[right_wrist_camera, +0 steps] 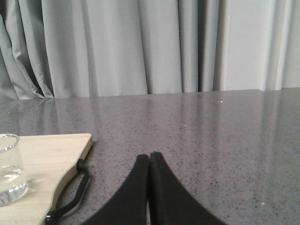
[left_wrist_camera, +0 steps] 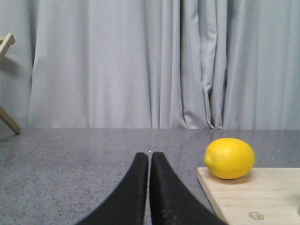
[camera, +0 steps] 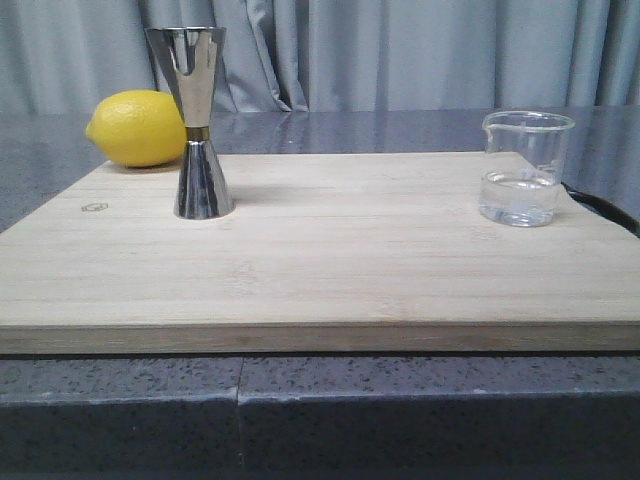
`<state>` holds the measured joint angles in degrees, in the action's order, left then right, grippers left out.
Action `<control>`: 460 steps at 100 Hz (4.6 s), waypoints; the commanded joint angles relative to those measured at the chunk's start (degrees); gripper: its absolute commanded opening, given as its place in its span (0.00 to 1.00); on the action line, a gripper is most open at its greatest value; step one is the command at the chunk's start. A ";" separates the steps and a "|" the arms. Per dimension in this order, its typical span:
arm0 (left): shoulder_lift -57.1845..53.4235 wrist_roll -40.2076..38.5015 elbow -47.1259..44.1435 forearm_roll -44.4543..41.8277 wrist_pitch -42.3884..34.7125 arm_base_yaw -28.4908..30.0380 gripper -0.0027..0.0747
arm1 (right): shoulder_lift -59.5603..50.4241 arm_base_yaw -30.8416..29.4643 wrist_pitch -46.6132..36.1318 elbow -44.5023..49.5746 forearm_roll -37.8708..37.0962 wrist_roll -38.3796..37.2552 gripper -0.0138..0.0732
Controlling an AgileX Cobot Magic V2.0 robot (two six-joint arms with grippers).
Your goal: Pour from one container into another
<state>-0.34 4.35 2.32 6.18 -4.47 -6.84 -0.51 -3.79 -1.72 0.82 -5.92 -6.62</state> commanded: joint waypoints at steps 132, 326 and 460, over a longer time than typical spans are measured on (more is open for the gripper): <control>25.85 -0.63 34.79 -2.98 21.22 0.14 0.01 | 16.38 -0.31 23.04 -32.35 2.00 0.45 0.10; 62.34 45.46 49.03 37.41 40.29 1.92 0.76 | 16.44 -0.31 29.23 -32.35 1.27 0.33 0.85; 89.96 117.18 48.05 82.51 77.16 10.79 0.74 | 16.44 -0.31 28.54 -32.35 -1.21 0.48 0.84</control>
<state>90.17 119.68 49.39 83.43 67.26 5.38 14.79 -3.79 31.73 -29.51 -5.91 -6.62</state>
